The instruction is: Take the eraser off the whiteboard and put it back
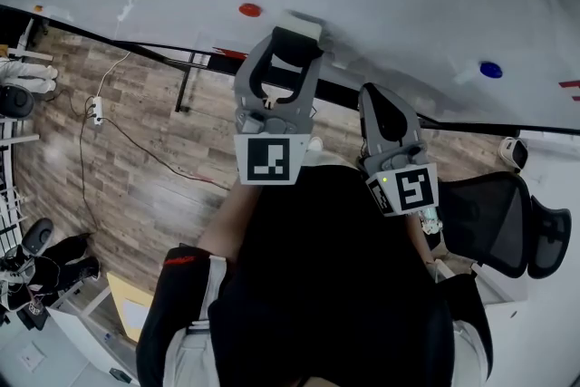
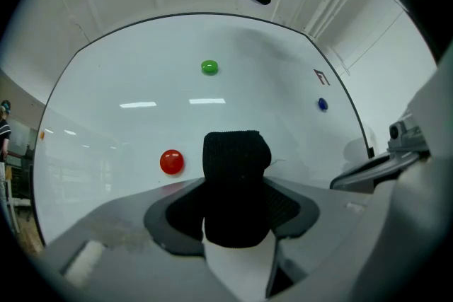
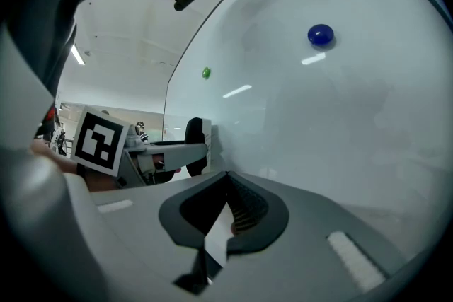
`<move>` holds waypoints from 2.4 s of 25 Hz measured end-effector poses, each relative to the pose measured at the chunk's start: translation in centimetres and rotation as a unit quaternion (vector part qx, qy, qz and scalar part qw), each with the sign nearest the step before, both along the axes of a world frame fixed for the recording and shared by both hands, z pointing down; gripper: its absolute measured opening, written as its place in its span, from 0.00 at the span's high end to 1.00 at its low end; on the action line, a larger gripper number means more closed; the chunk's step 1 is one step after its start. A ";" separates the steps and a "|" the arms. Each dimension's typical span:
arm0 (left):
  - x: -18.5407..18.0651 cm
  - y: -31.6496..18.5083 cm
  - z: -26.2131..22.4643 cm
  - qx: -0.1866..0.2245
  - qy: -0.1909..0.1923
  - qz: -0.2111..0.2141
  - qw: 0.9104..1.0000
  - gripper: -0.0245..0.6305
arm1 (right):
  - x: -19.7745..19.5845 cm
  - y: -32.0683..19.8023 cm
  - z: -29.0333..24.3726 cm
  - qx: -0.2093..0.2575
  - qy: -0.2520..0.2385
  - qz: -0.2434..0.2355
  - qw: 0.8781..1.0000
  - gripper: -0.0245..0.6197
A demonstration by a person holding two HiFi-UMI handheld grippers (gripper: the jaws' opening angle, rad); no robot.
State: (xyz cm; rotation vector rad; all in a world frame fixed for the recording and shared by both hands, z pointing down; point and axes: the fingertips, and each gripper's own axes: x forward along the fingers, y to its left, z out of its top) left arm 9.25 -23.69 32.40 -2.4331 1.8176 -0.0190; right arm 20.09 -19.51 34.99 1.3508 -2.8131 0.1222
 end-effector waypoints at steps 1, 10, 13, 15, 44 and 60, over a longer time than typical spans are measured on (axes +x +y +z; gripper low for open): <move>0.0 0.1 -0.2 0.002 -0.003 0.004 1.000 0.61 | -0.1 0.0 0.0 0.000 0.001 0.001 1.000 0.96; -1.1 0.7 -0.8 0.004 0.007 0.013 1.000 0.61 | -1.0 0.4 0.1 0.002 0.002 0.008 1.000 0.96; -1.5 1.3 -1.5 0.011 -0.001 0.017 1.000 0.61 | -1.2 0.7 -0.3 0.005 0.003 0.008 1.000 0.96; -3.1 2.2 -1.9 0.015 0.007 0.023 1.000 0.61 | -2.7 1.3 -0.6 0.008 0.004 0.010 1.000 0.96; -18.2 9.9 -0.7 -0.002 0.006 0.052 0.999 0.61 | -16.3 5.0 -2.2 0.027 -0.001 0.035 0.999 0.96; -24.1 12.5 1.4 -0.023 0.002 0.060 0.998 0.61 | -22.0 7.2 -1.5 0.019 0.002 0.045 0.999 0.96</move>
